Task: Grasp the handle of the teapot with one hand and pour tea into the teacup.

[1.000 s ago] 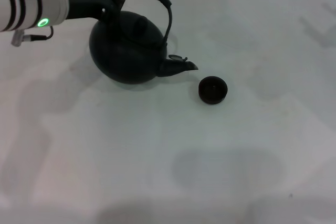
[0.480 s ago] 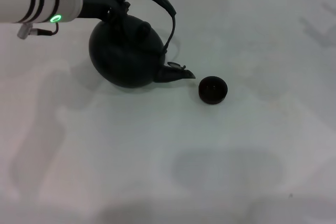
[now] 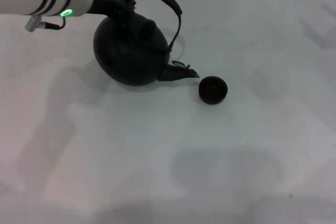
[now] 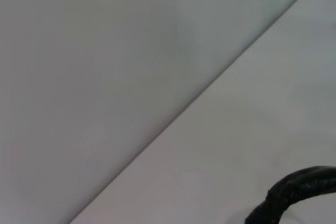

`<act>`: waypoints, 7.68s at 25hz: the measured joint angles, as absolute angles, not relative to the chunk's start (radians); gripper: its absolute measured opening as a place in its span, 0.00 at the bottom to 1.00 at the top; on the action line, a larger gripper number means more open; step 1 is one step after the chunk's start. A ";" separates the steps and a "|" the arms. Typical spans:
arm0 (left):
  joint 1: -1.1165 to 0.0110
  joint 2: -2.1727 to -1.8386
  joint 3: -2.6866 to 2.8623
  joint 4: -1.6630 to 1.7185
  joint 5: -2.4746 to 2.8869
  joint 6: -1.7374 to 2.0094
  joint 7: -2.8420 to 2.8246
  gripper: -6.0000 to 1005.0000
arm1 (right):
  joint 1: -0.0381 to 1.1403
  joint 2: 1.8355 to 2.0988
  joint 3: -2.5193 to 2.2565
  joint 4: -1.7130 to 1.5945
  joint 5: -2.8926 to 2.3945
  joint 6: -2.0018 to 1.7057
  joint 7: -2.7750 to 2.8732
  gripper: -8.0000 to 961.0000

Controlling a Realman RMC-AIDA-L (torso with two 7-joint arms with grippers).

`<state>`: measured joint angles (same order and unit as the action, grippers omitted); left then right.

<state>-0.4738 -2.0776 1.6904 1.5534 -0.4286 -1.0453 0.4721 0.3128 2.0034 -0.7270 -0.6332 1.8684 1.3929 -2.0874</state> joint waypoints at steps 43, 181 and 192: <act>-0.701 -2.080 1.840 1.537 -0.240 -1.200 0.351 0.13 | 0.313 1.998 -0.725 -0.596 1.868 1.378 -2.128 0.90; -0.048 -2.077 1.072 0.714 -1.874 -1.225 2.113 0.80 | 0.306 1.974 -0.725 -0.679 1.787 1.346 -1.982 0.90; 0.107 -2.076 0.831 0.520 -2.195 -1.412 2.448 0.80 | 0.295 1.972 -0.701 -0.671 1.782 1.272 -1.988 0.90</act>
